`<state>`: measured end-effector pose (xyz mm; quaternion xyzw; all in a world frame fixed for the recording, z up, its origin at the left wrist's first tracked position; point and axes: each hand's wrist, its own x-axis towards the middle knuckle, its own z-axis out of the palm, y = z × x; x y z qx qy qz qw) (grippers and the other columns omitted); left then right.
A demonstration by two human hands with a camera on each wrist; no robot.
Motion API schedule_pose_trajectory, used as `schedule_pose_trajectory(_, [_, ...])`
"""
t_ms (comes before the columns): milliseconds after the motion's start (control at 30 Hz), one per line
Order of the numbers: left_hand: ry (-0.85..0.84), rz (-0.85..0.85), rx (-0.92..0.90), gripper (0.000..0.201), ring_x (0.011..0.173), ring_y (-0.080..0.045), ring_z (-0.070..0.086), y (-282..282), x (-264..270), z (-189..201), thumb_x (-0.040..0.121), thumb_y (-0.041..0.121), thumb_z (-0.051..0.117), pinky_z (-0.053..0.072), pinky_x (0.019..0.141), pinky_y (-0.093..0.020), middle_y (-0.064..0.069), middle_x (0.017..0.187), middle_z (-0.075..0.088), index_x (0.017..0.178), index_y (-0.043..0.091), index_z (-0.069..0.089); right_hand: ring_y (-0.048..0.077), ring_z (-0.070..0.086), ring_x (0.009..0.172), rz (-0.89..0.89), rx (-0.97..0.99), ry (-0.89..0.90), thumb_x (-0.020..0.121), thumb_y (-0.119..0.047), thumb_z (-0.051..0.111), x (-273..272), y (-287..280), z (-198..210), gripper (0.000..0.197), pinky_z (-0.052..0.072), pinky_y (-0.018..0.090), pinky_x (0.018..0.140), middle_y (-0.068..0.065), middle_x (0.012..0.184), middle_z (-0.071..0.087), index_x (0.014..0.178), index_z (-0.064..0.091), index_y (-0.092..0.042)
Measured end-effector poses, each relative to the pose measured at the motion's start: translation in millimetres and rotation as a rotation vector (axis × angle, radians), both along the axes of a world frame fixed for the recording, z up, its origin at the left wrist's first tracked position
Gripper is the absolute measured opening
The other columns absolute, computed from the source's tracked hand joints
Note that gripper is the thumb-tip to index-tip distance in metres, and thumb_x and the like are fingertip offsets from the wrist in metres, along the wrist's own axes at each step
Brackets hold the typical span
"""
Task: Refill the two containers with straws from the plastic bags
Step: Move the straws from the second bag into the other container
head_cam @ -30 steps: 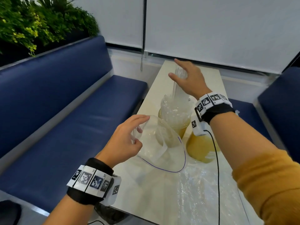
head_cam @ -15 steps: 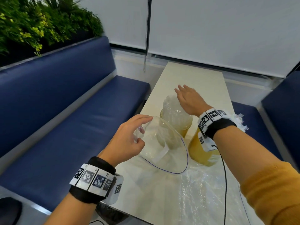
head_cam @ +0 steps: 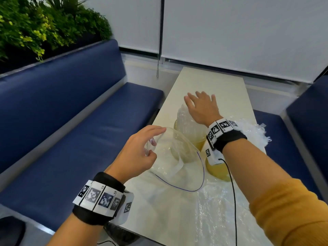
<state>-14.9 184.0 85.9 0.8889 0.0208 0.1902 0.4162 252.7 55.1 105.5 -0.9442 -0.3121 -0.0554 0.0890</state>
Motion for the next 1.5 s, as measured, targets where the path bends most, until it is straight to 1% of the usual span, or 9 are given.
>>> schedule_pose_trajectory(167, [-0.013,-0.017,-0.004,0.073,0.099,-0.014,0.06,0.1,-5.7,-0.7,0.079,-0.01,0.06,0.059,0.07,-0.032,0.03,0.13,0.051,0.136,0.035,0.056,0.035,0.035,0.144,-0.049,-0.036,0.116,0.107,-0.042,0.014,7.8,-10.6,-27.9,0.065,0.023,0.049,0.121,0.021,0.158,0.034,0.157,0.019,-0.001])
schedule_pose_trajectory(467, [0.011,-0.009,0.032,0.073,0.097,-0.007,0.059,-2.4,-5.2,-0.2,0.079,-0.01,0.062,0.059,0.077,-0.026,0.034,0.126,0.05,0.134,0.039,0.056,0.029,0.027,0.15,0.228,-0.117,-0.06,0.108,-0.034,0.019,-29.2,18.1,-24.0,0.055,0.02,0.046,0.123,0.012,0.163,0.028,0.157,0.025,-0.01])
schedule_pose_trajectory(700, [0.051,0.015,0.057,0.073,0.1,-0.002,0.059,-4.6,-7.7,0.8,0.08,-0.008,0.064,0.054,0.082,-0.012,0.033,0.127,0.049,0.135,0.039,0.055,0.03,0.034,0.145,0.041,0.054,-0.192,0.106,-0.035,0.023,-10.8,1.8,-18.2,0.054,0.025,0.046,0.121,0.013,0.155,0.04,0.15,0.038,-0.009])
schedule_pose_trajectory(967, [0.042,0.079,0.095,0.071,0.099,-0.005,0.061,-12.4,-6.5,7.7,0.08,-0.009,0.061,0.056,0.085,-0.025,0.024,0.128,0.055,0.135,0.035,0.056,0.031,0.022,0.152,0.055,0.009,-0.034,0.108,-0.043,0.02,-20.4,-18.8,-18.3,0.058,0.016,0.047,0.125,0.013,0.164,0.026,0.156,0.029,-0.012])
schedule_pose_trajectory(1033, [0.01,0.142,0.091,0.063,0.102,-0.004,0.06,-17.5,-2.9,13.0,0.083,-0.004,0.062,0.054,0.09,-0.029,0.021,0.126,0.058,0.134,0.033,0.058,0.03,0.041,0.14,0.073,0.176,-0.068,0.107,-0.045,0.029,-38.7,-23.7,-2.8,0.053,0.028,0.046,0.12,0.011,0.151,0.047,0.145,0.05,-0.016])
schedule_pose_trajectory(1100, [-0.026,0.188,0.063,0.056,0.102,-0.004,0.06,-23.0,0.3,19.2,0.085,0.0,0.061,0.052,0.091,-0.03,0.016,0.125,0.061,0.133,0.029,0.059,0.02,0.064,0.102,0.091,0.412,-0.056,0.104,-0.051,0.036,-68.6,-30.9,14.3,0.052,0.05,0.044,0.096,0.003,0.11,0.072,0.103,0.074,-0.015])
schedule_pose_trajectory(1167, [-0.037,0.215,0.028,0.052,0.1,-0.005,0.059,-30.3,3.1,27.5,0.088,0.003,0.061,0.048,0.088,-0.026,0.01,0.124,0.063,0.135,0.026,0.059,0.012,0.066,0.071,0.154,0.54,0.104,0.098,-0.062,0.04,-101.4,-41.9,27.7,0.066,0.055,0.042,0.077,-0.005,0.074,0.073,0.07,0.074,-0.013])
schedule_pose_trajectory(1367, [-0.032,0.048,-0.102,0.041,0.101,-0.01,0.064,-59.4,0.9,57.6,0.101,0.01,0.043,0.058,0.088,-0.044,0.005,0.12,0.067,0.137,0.021,0.059,0.017,0.075,0.074,0.209,0.69,0.555,0.087,-0.078,0.042,-160.1,-68.0,38.2,0.078,0.058,0.033,0.074,0.001,0.078,0.077,0.086,0.079,-0.009])
schedule_pose_trajectory(1500, [-0.118,0.03,0.114,0.048,0.13,-0.013,0.052,-74.2,-17.2,64.2,0.099,0.004,0.046,0.042,0.111,-0.03,-0.002,0.144,0.056,0.147,0.012,0.048,0.011,0.069,0.06,-0.046,0.721,0.517,0.084,-0.083,0.041,-174.2,-85.4,52.2,0.082,0.056,0.035,0.081,-0.005,0.057,0.071,0.064,0.078,-0.013])
